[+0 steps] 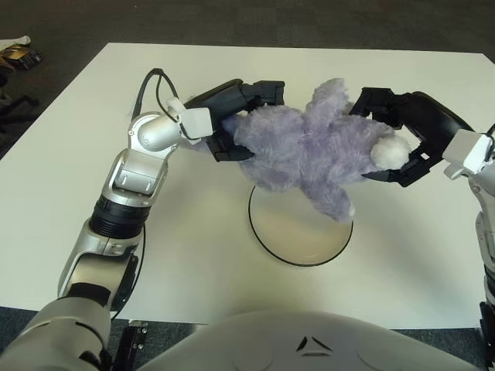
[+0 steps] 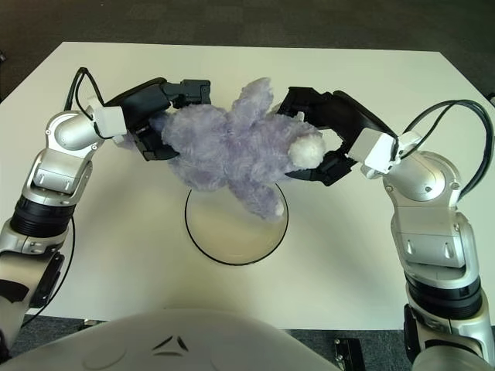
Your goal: Put the doll into the plate.
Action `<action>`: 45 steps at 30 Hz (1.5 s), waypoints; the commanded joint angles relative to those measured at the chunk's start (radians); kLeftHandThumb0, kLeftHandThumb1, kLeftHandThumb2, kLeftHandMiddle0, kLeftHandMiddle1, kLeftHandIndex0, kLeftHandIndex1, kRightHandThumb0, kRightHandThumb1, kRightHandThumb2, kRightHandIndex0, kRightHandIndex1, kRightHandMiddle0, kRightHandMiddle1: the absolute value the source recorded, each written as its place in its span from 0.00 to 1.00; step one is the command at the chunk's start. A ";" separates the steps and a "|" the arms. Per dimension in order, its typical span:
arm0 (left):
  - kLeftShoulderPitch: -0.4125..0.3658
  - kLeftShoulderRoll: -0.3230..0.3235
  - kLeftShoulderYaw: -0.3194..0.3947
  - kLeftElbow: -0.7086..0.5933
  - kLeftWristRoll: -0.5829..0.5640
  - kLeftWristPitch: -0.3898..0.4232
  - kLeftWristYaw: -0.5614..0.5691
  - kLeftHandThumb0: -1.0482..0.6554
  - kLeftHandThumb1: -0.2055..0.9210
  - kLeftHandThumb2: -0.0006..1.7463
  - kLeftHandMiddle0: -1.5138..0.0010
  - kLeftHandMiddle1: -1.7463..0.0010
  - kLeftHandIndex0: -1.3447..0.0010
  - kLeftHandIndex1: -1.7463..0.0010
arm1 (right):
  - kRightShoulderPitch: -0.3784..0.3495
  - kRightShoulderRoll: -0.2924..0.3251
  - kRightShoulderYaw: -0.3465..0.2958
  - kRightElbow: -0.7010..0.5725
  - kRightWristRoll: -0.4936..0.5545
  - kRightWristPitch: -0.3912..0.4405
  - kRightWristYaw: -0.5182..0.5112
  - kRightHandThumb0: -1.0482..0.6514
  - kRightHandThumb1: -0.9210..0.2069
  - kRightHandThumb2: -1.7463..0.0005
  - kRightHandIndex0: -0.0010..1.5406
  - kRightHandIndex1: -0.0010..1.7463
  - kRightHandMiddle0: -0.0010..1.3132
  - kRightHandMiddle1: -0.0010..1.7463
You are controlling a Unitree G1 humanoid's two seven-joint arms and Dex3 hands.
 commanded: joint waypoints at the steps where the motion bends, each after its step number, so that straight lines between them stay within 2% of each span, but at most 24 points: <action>1: -0.006 0.006 -0.006 -0.013 -0.012 -0.005 -0.014 0.65 0.19 0.90 0.45 0.00 0.38 0.18 | -0.016 -0.020 -0.017 -0.007 0.032 -0.009 0.016 0.61 0.43 0.48 0.46 0.68 0.51 0.85; 4: -0.010 0.008 -0.006 -0.008 -0.019 -0.010 -0.022 0.63 0.20 0.88 0.46 0.00 0.39 0.21 | -0.011 -0.016 -0.026 0.002 0.042 -0.043 0.012 0.61 0.39 0.52 0.44 0.68 0.50 0.84; 6: -0.014 0.010 -0.006 -0.006 -0.028 -0.004 -0.032 0.62 0.24 0.89 0.52 0.00 0.46 0.09 | -0.003 -0.021 -0.031 0.011 0.032 -0.085 0.004 0.61 0.34 0.56 0.41 0.70 0.50 0.82; 9: -0.016 0.011 -0.005 -0.005 -0.040 -0.002 -0.042 0.61 0.26 0.90 0.55 0.00 0.49 0.03 | 0.005 -0.028 -0.035 0.018 0.024 -0.119 0.003 0.61 0.31 0.59 0.40 0.70 0.50 0.81; 15: -0.016 0.010 -0.001 0.002 -0.047 -0.014 -0.046 0.61 0.27 0.89 0.56 0.00 0.51 0.01 | 0.001 -0.039 -0.053 0.031 0.078 -0.108 0.037 0.61 0.43 0.47 0.45 0.79 0.45 0.80; 18: -0.015 0.011 0.000 0.000 -0.045 -0.011 -0.045 0.61 0.28 0.88 0.57 0.00 0.52 0.01 | -0.004 -0.049 -0.057 0.036 0.095 -0.100 0.048 0.61 0.45 0.44 0.47 0.80 0.44 0.81; 22: -0.016 0.015 0.000 -0.002 -0.044 -0.002 -0.050 0.61 0.30 0.87 0.58 0.00 0.54 0.00 | -0.004 -0.057 -0.059 0.049 0.101 -0.114 0.050 0.61 0.43 0.45 0.48 0.81 0.41 0.82; 24: -0.016 0.017 0.000 -0.003 -0.044 0.001 -0.051 0.61 0.31 0.87 0.59 0.00 0.54 0.00 | 0.001 -0.058 -0.061 0.060 0.103 -0.130 0.047 0.76 0.38 0.52 0.47 0.79 0.29 0.79; 25: -0.016 0.018 0.001 -0.003 -0.045 0.003 -0.053 0.61 0.31 0.87 0.59 0.00 0.54 0.00 | 0.010 -0.054 -0.067 0.079 0.102 -0.158 0.042 0.78 0.38 0.53 0.47 0.78 0.27 0.79; 26: -0.016 0.018 0.001 -0.004 -0.045 0.004 -0.054 0.61 0.31 0.86 0.59 0.00 0.54 0.00 | 0.016 -0.051 -0.070 0.093 0.102 -0.177 0.039 0.62 0.47 0.50 0.41 0.74 0.24 0.78; 27: -0.016 0.020 0.001 -0.004 -0.046 0.005 -0.055 0.61 0.31 0.86 0.59 0.00 0.54 0.00 | 0.015 -0.051 -0.074 0.089 0.110 -0.175 0.041 0.52 0.55 0.47 0.37 0.72 0.22 0.77; 29: -0.016 0.025 0.001 -0.007 -0.045 0.009 -0.059 0.61 0.31 0.86 0.59 0.00 0.54 0.00 | 0.009 -0.051 -0.080 0.083 0.133 -0.164 0.049 0.42 0.61 0.44 0.32 0.68 0.19 0.76; 30: -0.016 0.031 -0.001 -0.011 -0.041 0.014 -0.063 0.61 0.31 0.84 0.57 0.00 0.52 0.07 | 0.007 -0.046 -0.085 0.085 0.154 -0.158 0.054 0.38 0.64 0.43 0.29 0.64 0.16 0.75; 34: -0.014 0.039 -0.003 -0.015 -0.039 0.020 -0.072 0.61 0.35 0.79 0.55 0.00 0.49 0.17 | 0.010 -0.041 -0.094 0.096 0.187 -0.168 0.055 0.31 0.65 0.43 0.24 0.55 0.11 0.71; 35: -0.012 0.038 -0.004 -0.014 -0.041 0.017 -0.073 0.61 0.38 0.78 0.60 0.00 0.54 0.11 | 0.013 -0.042 -0.095 0.100 0.188 -0.180 0.054 0.29 0.64 0.44 0.23 0.52 0.09 0.70; 38: -0.012 0.034 -0.004 -0.005 -0.051 0.005 -0.076 0.61 0.44 0.76 0.65 0.00 0.61 0.04 | 0.019 -0.047 -0.096 0.109 0.186 -0.210 0.050 0.26 0.62 0.45 0.21 0.48 0.07 0.68; 41: -0.013 0.029 -0.004 0.002 -0.062 -0.005 -0.081 0.44 0.56 0.60 0.67 0.00 0.55 0.11 | 0.025 -0.049 -0.098 0.118 0.183 -0.238 0.049 0.24 0.60 0.47 0.20 0.45 0.05 0.67; 45: -0.018 0.023 -0.003 0.017 -0.086 -0.008 -0.095 0.38 0.61 0.53 0.77 0.00 0.53 0.14 | 0.039 -0.038 -0.107 0.137 0.196 -0.282 0.050 0.22 0.55 0.49 0.19 0.42 0.02 0.66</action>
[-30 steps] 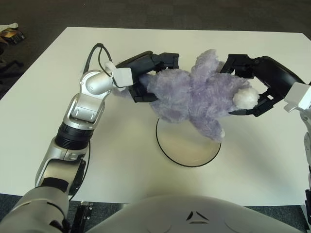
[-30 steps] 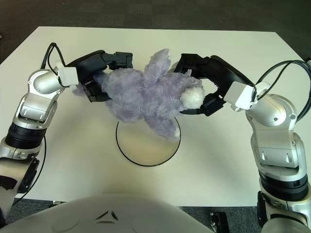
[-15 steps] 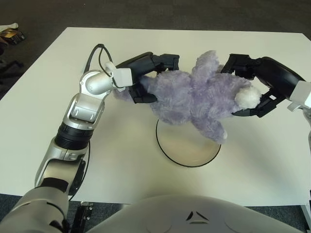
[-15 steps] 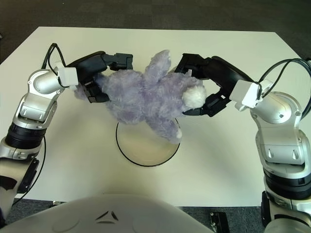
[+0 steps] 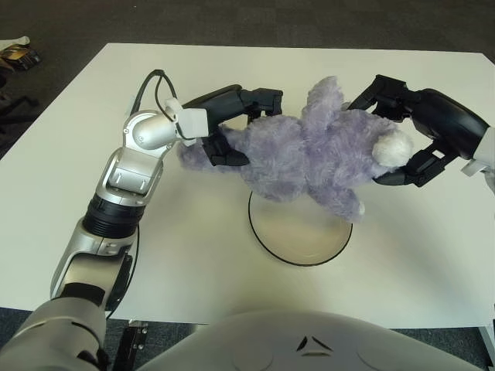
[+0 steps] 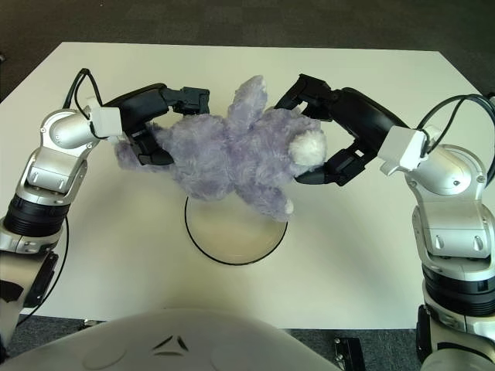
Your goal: Put the doll into the plate.
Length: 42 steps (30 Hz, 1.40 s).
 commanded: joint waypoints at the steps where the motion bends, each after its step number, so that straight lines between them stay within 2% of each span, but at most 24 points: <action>1: -0.018 -0.008 -0.002 0.012 -0.030 -0.017 -0.018 0.37 0.61 0.53 0.78 0.00 0.53 0.14 | 0.014 0.008 -0.015 0.015 0.022 -0.045 0.002 0.22 0.55 0.50 0.19 0.41 0.02 0.66; 3: -0.018 -0.008 -0.001 0.016 -0.033 -0.018 -0.019 0.37 0.65 0.49 0.84 0.00 0.55 0.14 | 0.017 0.006 -0.018 0.024 0.025 -0.064 0.004 0.20 0.53 0.51 0.19 0.40 0.01 0.65; 10: -0.014 -0.005 0.002 0.017 -0.022 -0.023 -0.013 0.38 0.71 0.43 0.97 0.00 0.57 0.15 | 0.022 -0.006 -0.020 0.042 0.035 -0.089 0.012 0.19 0.50 0.53 0.18 0.38 0.02 0.66; 11: -0.013 -0.005 0.002 0.016 -0.020 -0.023 -0.011 0.34 0.62 0.45 0.98 0.02 0.68 0.14 | 0.023 -0.007 -0.020 0.041 0.036 -0.088 0.013 0.19 0.50 0.53 0.18 0.38 0.02 0.66; 13: -0.012 -0.004 0.002 0.018 -0.014 -0.028 -0.007 0.31 0.53 0.49 0.99 0.05 0.78 0.13 | 0.025 -0.004 -0.023 0.040 0.037 -0.085 0.011 0.19 0.50 0.53 0.18 0.38 0.02 0.66; 15: -0.011 -0.005 0.002 0.021 -0.011 -0.034 -0.005 0.29 0.46 0.52 1.00 0.09 0.85 0.14 | 0.027 0.000 -0.025 0.040 0.038 -0.083 0.008 0.20 0.50 0.53 0.18 0.38 0.03 0.66; 17: -0.011 -0.005 0.002 0.024 -0.010 -0.038 -0.004 0.28 0.44 0.53 1.00 0.11 0.88 0.15 | 0.029 0.000 -0.025 0.039 0.039 -0.081 0.008 0.20 0.50 0.53 0.19 0.38 0.03 0.66; 29: -0.013 -0.004 0.000 0.049 -0.011 -0.066 -0.011 0.27 0.41 0.54 1.00 0.14 0.89 0.17 | 0.030 -0.015 -0.028 0.037 0.041 -0.075 0.016 0.18 0.47 0.54 0.19 0.37 0.03 0.66; 36: -0.013 -0.001 0.001 0.061 -0.008 -0.077 -0.010 0.27 0.40 0.54 1.00 0.18 0.93 0.21 | 0.025 -0.027 -0.043 0.018 0.104 0.019 0.030 0.21 0.50 0.53 0.19 0.38 0.05 0.66; 42: -0.013 -0.003 0.003 0.072 -0.003 -0.092 -0.004 0.27 0.40 0.54 1.00 0.19 0.93 0.21 | 0.023 -0.034 -0.056 0.003 0.134 0.064 0.025 0.23 0.55 0.50 0.20 0.42 0.07 0.66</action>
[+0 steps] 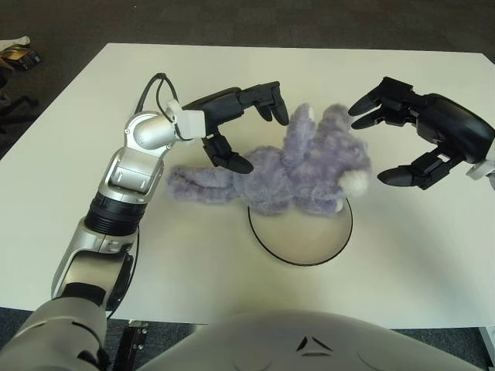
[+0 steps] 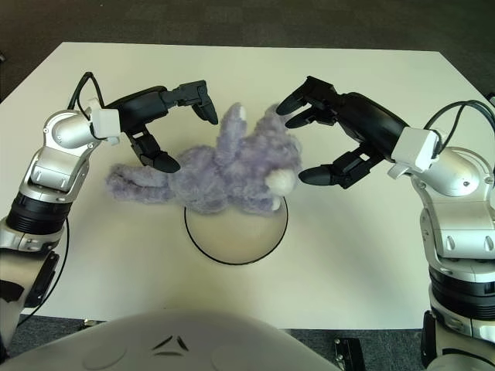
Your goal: Put the doll into the plate.
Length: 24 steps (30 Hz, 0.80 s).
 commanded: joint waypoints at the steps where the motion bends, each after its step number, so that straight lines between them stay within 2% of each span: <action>1: -0.013 -0.001 0.002 0.011 0.004 -0.016 0.005 0.27 0.40 0.54 1.00 0.20 0.93 0.21 | -0.006 -0.020 -0.018 -0.018 0.021 0.024 0.001 0.23 0.56 0.50 0.21 0.43 0.08 0.66; 7: -0.016 0.003 0.001 0.012 -0.001 0.003 -0.004 0.29 0.37 0.55 1.00 0.20 0.93 0.22 | -0.008 -0.046 -0.023 -0.030 0.013 0.044 0.003 0.26 0.61 0.47 0.22 0.48 0.09 0.66; 15: -0.017 0.014 0.003 0.007 -0.003 0.036 -0.012 0.31 0.36 0.57 1.00 0.22 0.94 0.23 | -0.001 -0.074 -0.043 -0.069 0.001 0.070 -0.009 0.27 0.62 0.45 0.22 0.48 0.11 0.66; 16: -0.016 0.016 0.002 0.004 -0.001 0.041 -0.012 0.31 0.35 0.57 1.00 0.22 0.94 0.23 | 0.006 -0.081 -0.053 -0.088 -0.010 0.065 -0.011 0.31 0.52 0.44 0.16 0.40 0.07 0.57; 17: -0.015 0.016 0.003 0.003 -0.001 0.042 -0.012 0.31 0.35 0.57 1.00 0.22 0.94 0.23 | -0.002 -0.119 -0.133 -0.197 0.046 0.207 -0.015 0.33 0.49 0.43 0.15 0.36 0.05 0.54; 18: -0.014 0.016 0.004 0.003 -0.001 0.043 -0.011 0.31 0.35 0.57 1.00 0.22 0.94 0.22 | -0.009 -0.146 -0.192 -0.277 0.090 0.315 -0.017 0.37 0.56 0.41 0.20 0.32 0.04 0.59; 20: -0.011 0.014 0.005 0.004 0.000 0.036 -0.007 0.31 0.35 0.57 1.00 0.21 0.93 0.22 | -0.023 -0.172 -0.252 -0.358 0.142 0.443 -0.018 0.39 0.60 0.39 0.22 0.30 0.03 0.63; 21: -0.010 0.010 0.007 0.005 -0.003 0.032 -0.005 0.31 0.35 0.57 1.00 0.21 0.93 0.21 | -0.052 -0.059 -0.158 -0.125 0.112 0.172 0.010 0.39 0.61 0.38 0.23 0.30 0.03 0.64; 22: -0.010 0.008 0.008 0.006 -0.006 0.029 -0.003 0.30 0.36 0.57 1.00 0.21 0.93 0.21 | -0.074 0.027 -0.089 0.048 0.089 -0.028 0.032 0.35 0.48 0.41 0.24 0.31 0.02 0.60; 23: -0.008 0.005 0.009 0.009 -0.006 0.018 0.000 0.30 0.36 0.57 1.00 0.21 0.93 0.20 | -0.010 0.022 -0.175 -0.069 0.112 0.067 0.012 0.34 0.42 0.43 0.25 0.32 0.01 0.58; 24: -0.007 0.002 0.010 0.012 -0.006 0.010 0.003 0.29 0.36 0.57 1.00 0.22 0.93 0.20 | 0.044 0.005 -0.251 -0.183 0.133 0.165 -0.007 0.35 0.46 0.43 0.26 0.32 0.03 0.61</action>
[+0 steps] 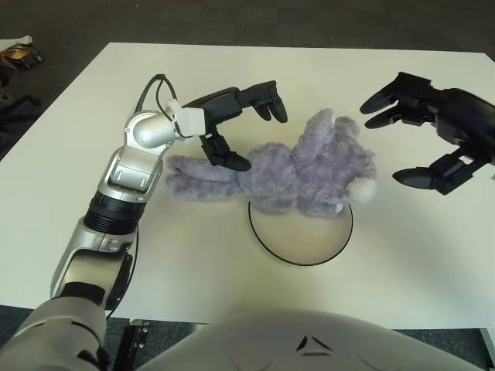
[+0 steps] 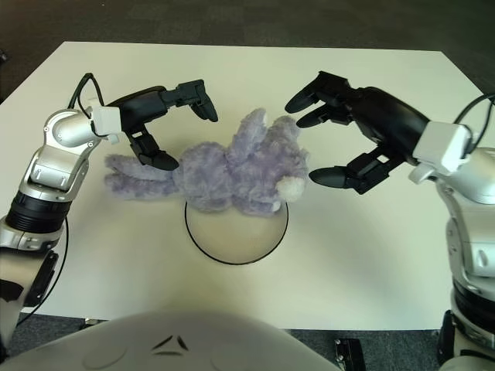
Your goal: Put the doll into the plate.
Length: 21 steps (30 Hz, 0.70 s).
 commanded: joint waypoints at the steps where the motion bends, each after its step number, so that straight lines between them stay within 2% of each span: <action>1: -0.003 -0.005 0.008 0.005 -0.002 -0.030 0.012 0.28 0.37 0.56 1.00 0.22 0.93 0.19 | 0.115 0.025 -0.174 -0.180 0.063 0.144 -0.033 0.36 0.50 0.42 0.26 0.33 0.04 0.63; 2: -0.002 -0.007 0.009 0.007 -0.001 -0.037 0.014 0.28 0.37 0.56 1.00 0.23 0.93 0.19 | 0.139 0.010 -0.210 -0.237 0.076 0.195 -0.043 0.37 0.51 0.42 0.26 0.34 0.05 0.64; 9: -0.008 -0.013 0.009 0.033 -0.001 -0.073 0.014 0.27 0.37 0.55 1.00 0.25 0.95 0.20 | 0.150 -0.004 -0.242 -0.270 0.120 0.248 -0.064 0.38 0.57 0.40 0.26 0.36 0.06 0.67; 14: -0.011 -0.016 0.011 0.052 -0.010 -0.082 0.006 0.28 0.36 0.55 1.00 0.26 0.96 0.21 | 0.150 -0.014 -0.250 -0.277 0.139 0.266 -0.076 0.38 0.57 0.40 0.26 0.36 0.06 0.67; 21: -0.003 -0.047 0.029 0.083 -0.009 -0.138 0.044 0.26 0.36 0.56 1.00 0.28 0.99 0.23 | 0.154 -0.024 -0.253 -0.279 0.156 0.272 -0.088 0.38 0.57 0.40 0.25 0.36 0.06 0.67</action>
